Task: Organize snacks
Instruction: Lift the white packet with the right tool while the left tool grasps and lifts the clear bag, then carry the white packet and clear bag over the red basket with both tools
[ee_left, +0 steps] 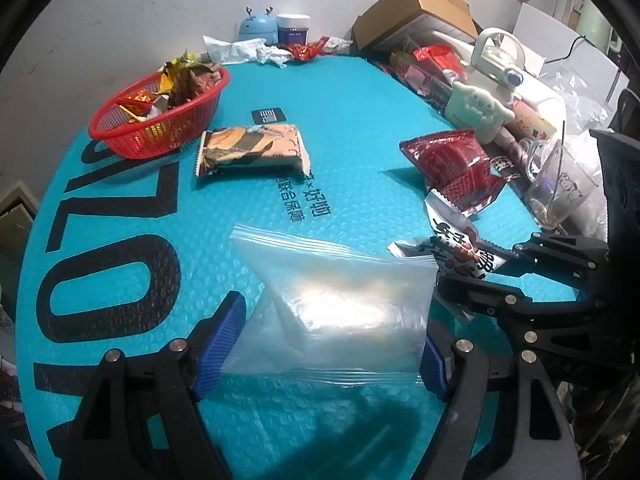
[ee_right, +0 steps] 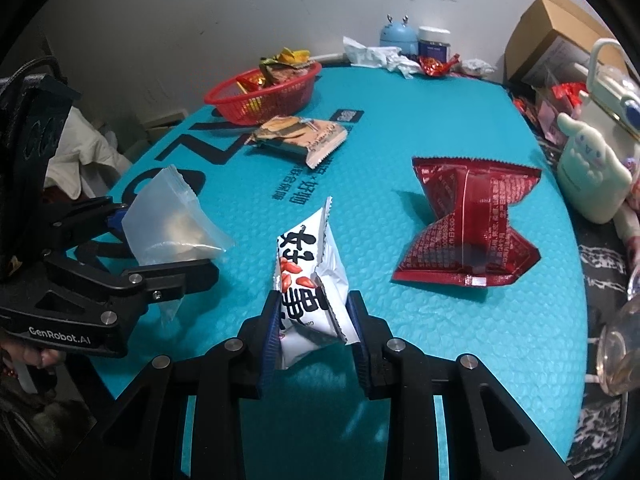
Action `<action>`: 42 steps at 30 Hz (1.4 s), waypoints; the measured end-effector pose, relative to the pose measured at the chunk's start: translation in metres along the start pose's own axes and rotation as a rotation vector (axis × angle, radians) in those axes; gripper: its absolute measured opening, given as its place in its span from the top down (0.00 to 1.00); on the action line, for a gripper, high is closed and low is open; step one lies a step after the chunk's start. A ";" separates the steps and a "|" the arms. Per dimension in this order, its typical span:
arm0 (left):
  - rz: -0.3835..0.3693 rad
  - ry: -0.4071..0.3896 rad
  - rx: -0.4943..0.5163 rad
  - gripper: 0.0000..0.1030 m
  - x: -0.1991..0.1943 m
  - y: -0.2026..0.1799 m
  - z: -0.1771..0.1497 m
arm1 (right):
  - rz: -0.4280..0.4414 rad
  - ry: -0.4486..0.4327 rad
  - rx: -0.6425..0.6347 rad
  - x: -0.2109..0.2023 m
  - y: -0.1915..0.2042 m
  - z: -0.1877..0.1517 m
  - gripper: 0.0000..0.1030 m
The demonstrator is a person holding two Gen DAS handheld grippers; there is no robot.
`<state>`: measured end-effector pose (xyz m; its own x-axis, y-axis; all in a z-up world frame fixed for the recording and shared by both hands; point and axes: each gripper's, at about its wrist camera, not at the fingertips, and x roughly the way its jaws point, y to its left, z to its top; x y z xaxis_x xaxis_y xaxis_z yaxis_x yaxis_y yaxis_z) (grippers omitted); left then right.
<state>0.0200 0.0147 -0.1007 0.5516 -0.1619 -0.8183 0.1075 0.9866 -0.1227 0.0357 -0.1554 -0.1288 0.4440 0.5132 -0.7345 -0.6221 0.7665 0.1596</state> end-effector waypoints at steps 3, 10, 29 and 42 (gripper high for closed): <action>-0.004 -0.024 -0.006 0.25 -0.010 -0.001 -0.001 | 0.001 -0.016 -0.014 -0.007 0.004 0.000 0.70; 0.003 -0.100 -0.017 0.25 -0.040 -0.002 -0.002 | 0.027 -0.062 -0.015 -0.026 0.012 0.003 0.70; 0.071 -0.322 -0.033 0.25 -0.118 0.013 0.023 | 0.086 -0.206 -0.108 -0.070 0.052 0.047 0.70; 0.099 -0.376 -0.039 0.25 -0.127 0.050 0.064 | 0.082 -0.255 -0.127 -0.062 0.057 0.103 0.70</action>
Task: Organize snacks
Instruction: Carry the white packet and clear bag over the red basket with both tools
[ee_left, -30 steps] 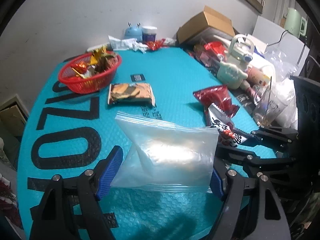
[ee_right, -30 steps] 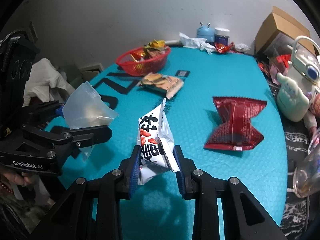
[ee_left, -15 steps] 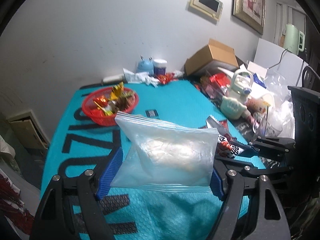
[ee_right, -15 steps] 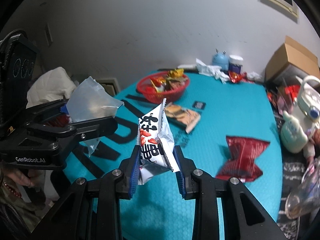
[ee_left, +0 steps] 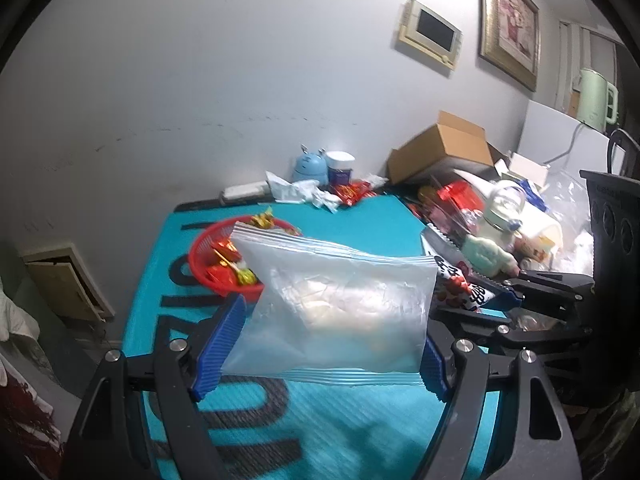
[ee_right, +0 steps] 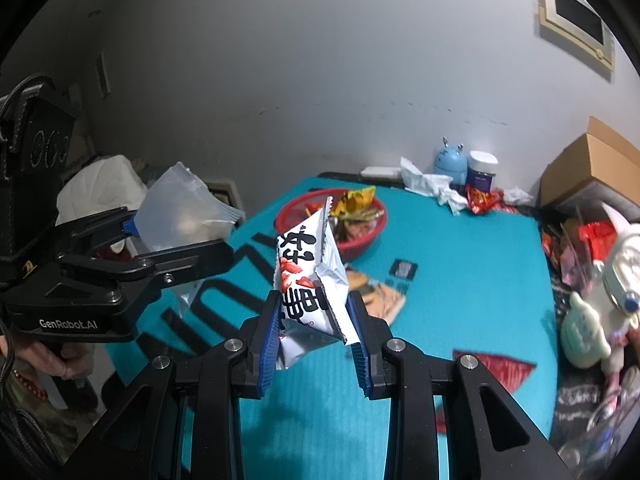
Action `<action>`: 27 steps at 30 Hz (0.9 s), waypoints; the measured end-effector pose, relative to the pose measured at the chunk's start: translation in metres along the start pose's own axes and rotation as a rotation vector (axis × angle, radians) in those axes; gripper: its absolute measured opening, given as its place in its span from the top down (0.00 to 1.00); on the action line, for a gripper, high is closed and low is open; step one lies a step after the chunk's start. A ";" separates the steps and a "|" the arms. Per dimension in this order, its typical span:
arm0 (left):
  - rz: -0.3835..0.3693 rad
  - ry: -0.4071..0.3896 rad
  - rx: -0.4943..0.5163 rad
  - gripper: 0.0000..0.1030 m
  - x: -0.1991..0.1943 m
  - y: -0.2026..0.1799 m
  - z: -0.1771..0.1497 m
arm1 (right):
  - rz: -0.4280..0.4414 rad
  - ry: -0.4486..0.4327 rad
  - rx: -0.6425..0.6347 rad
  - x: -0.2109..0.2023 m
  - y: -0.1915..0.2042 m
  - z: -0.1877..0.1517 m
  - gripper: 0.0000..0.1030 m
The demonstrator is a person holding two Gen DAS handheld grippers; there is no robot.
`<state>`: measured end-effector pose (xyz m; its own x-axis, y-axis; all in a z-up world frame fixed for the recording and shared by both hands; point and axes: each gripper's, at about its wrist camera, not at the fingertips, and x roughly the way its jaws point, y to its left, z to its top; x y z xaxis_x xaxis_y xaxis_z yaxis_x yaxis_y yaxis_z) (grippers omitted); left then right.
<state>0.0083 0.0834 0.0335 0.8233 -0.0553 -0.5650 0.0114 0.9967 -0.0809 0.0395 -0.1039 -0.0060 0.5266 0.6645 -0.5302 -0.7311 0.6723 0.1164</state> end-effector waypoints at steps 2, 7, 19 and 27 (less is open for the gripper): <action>0.014 -0.010 -0.003 0.25 0.006 0.010 0.009 | 0.002 -0.002 -0.003 0.008 -0.003 0.008 0.70; 0.049 -0.025 -0.004 0.25 0.022 0.030 0.028 | 0.004 -0.014 -0.006 0.032 -0.013 0.032 0.70; 0.098 -0.044 -0.024 0.25 0.067 0.074 0.067 | 0.017 -0.018 -0.029 0.095 -0.026 0.083 0.70; 0.109 -0.032 -0.037 0.25 0.103 0.095 0.083 | 0.011 -0.012 -0.015 0.133 -0.042 0.102 0.70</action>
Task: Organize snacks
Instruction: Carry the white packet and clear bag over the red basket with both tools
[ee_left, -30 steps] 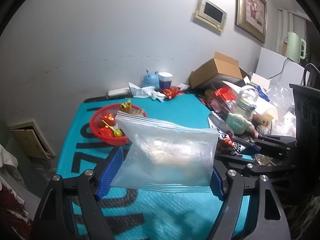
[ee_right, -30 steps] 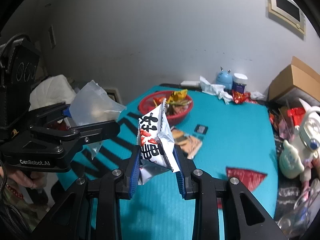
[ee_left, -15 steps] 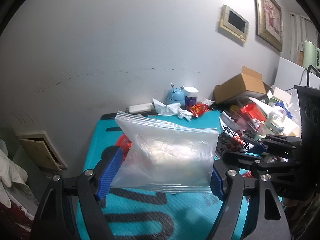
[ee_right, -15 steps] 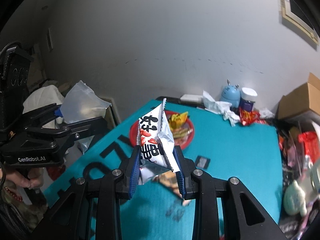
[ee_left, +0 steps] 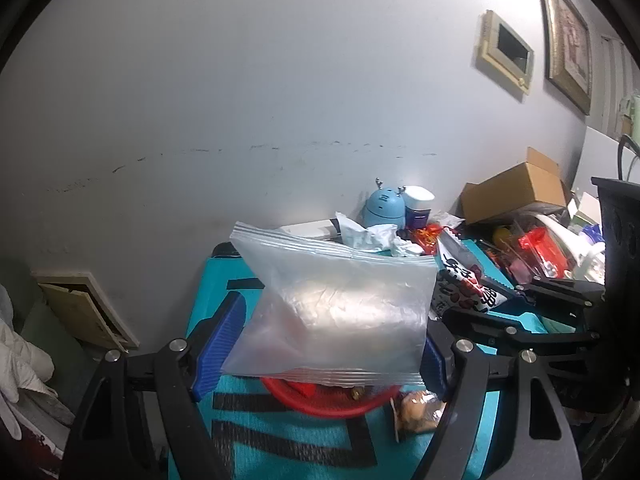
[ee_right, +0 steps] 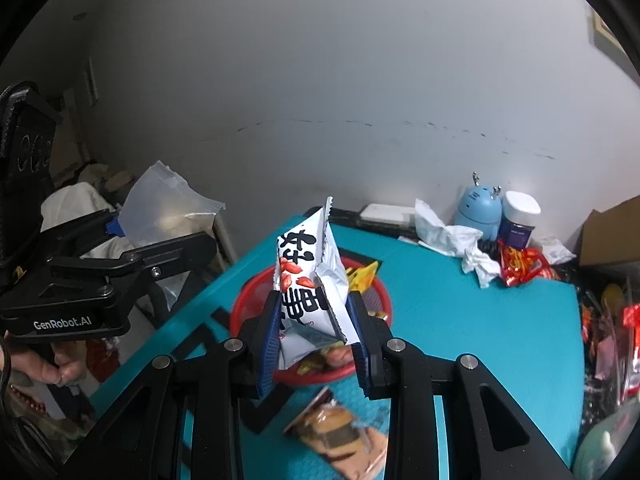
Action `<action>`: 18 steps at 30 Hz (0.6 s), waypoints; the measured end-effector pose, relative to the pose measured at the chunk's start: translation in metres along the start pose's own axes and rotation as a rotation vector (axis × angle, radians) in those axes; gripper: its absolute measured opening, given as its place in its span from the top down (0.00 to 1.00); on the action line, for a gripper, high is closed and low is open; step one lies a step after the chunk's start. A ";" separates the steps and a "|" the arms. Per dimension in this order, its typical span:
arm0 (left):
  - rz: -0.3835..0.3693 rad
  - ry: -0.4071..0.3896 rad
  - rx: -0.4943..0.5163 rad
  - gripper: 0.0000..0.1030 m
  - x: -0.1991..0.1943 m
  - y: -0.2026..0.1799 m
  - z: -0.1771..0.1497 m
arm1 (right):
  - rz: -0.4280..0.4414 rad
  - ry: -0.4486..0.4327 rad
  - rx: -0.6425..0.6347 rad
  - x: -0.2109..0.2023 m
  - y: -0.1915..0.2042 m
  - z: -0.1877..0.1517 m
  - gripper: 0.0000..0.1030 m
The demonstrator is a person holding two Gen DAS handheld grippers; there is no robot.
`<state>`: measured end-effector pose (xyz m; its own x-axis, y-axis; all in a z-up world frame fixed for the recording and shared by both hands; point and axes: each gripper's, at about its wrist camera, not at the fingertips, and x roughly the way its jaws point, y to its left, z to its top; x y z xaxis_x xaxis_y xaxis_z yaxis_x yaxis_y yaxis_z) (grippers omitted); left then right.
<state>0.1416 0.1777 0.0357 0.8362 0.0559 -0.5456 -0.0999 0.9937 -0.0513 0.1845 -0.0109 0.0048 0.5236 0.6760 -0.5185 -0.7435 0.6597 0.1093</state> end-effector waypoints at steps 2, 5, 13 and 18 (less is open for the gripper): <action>0.004 0.010 -0.002 0.25 0.013 0.003 0.002 | -0.007 0.003 0.003 0.008 -0.005 0.003 0.70; 0.016 0.039 -0.011 0.25 0.033 0.009 0.004 | -0.009 0.012 -0.006 0.020 -0.010 0.006 0.70; 0.028 0.129 -0.042 0.25 0.077 0.018 -0.010 | 0.002 0.059 0.012 0.052 -0.018 0.000 0.70; 0.041 0.179 -0.047 0.25 0.089 0.025 -0.018 | 0.035 0.106 -0.027 0.065 -0.012 -0.010 0.70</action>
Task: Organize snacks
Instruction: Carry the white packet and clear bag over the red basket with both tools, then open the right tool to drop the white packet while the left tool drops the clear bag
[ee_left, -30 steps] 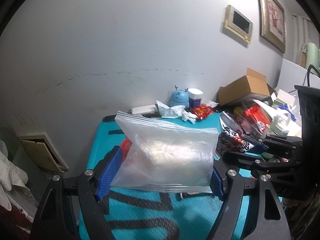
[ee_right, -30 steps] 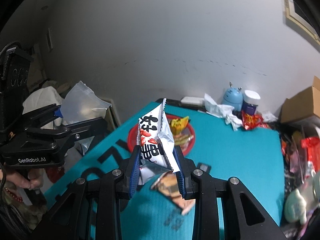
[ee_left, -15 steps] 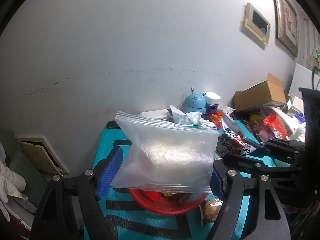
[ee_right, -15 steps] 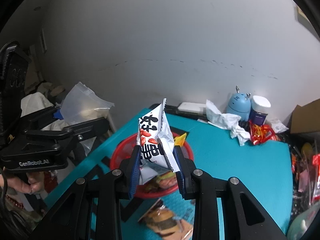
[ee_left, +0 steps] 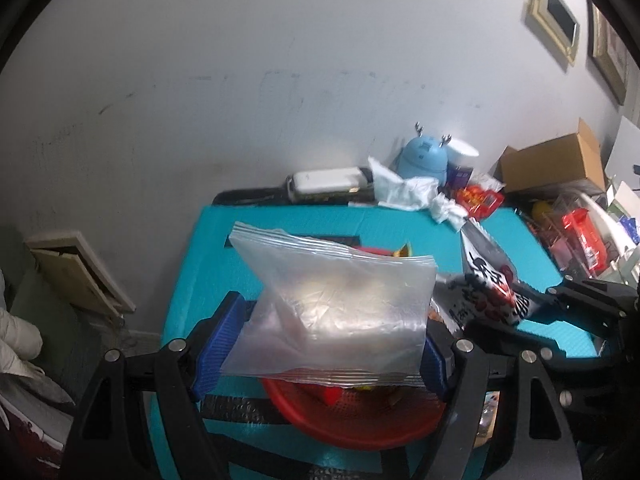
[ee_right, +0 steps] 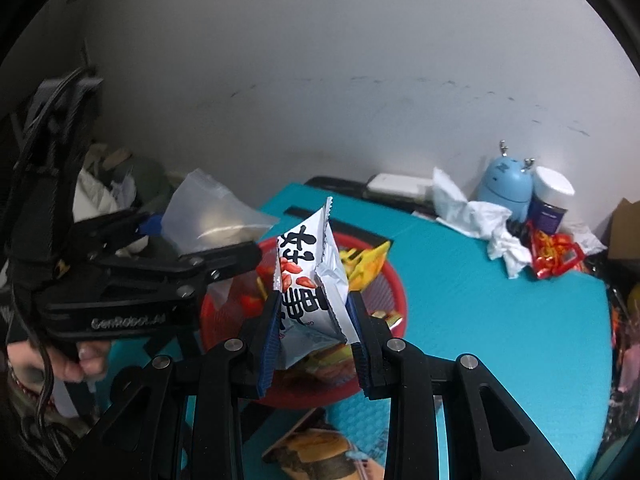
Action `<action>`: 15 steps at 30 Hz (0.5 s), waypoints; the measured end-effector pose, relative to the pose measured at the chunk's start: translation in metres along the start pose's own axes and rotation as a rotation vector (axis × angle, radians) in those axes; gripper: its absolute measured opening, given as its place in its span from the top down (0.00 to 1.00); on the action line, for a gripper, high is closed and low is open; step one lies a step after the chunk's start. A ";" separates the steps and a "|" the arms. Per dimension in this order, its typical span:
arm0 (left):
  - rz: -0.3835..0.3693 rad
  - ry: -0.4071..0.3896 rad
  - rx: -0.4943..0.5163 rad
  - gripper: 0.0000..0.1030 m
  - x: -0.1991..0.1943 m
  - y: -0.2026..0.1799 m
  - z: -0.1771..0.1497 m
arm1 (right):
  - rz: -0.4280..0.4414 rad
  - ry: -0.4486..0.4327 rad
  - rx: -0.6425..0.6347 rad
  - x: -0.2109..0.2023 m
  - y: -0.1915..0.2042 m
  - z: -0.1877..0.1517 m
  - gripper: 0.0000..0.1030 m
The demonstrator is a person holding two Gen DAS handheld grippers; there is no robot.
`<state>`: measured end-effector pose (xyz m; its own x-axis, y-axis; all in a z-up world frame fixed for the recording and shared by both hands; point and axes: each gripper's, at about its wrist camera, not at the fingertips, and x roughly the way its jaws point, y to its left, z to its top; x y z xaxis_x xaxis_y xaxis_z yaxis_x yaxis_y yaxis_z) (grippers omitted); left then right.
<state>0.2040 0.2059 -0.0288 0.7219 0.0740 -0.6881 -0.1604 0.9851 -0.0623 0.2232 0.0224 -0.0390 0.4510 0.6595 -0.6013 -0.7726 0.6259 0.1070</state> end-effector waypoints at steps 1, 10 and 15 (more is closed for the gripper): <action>0.010 0.006 0.000 0.25 0.002 0.002 0.000 | 0.006 0.007 -0.009 0.002 0.002 -0.001 0.70; 0.074 -0.004 -0.050 0.25 -0.003 0.023 0.001 | 0.067 0.071 -0.064 0.026 0.018 -0.008 0.69; 0.060 -0.012 -0.053 0.25 -0.005 0.023 0.002 | 0.057 0.069 -0.067 0.025 0.019 -0.008 0.54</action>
<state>0.1980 0.2283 -0.0258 0.7178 0.1347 -0.6831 -0.2391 0.9691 -0.0601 0.2168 0.0477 -0.0583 0.3757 0.6615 -0.6490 -0.8252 0.5575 0.0906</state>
